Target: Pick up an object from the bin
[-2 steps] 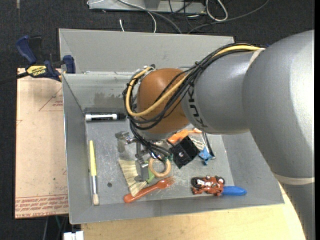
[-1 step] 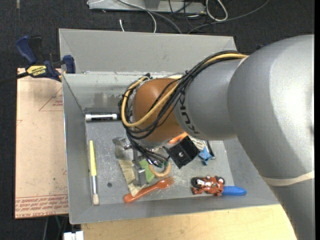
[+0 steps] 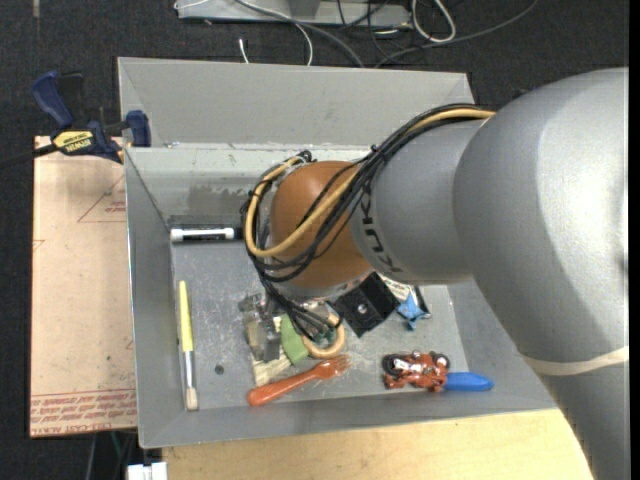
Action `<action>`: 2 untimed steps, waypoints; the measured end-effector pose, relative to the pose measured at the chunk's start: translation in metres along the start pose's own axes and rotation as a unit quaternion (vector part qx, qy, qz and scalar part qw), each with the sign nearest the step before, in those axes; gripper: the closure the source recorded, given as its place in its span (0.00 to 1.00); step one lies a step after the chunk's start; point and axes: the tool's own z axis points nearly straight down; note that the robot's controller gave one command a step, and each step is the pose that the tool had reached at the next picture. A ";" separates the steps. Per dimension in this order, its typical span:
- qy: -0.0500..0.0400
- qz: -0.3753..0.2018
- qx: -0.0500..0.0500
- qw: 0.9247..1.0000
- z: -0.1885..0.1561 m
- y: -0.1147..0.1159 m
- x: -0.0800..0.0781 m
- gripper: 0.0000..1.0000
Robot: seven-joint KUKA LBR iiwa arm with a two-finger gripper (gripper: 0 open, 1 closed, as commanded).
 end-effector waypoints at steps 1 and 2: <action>0.000 0.000 0.000 1.000 0.000 0.000 0.000 1.00; 0.003 0.000 0.000 1.000 -0.023 0.000 0.002 1.00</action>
Offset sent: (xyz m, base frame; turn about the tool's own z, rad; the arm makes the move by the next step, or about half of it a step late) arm -0.0001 -0.0001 0.0528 0.0005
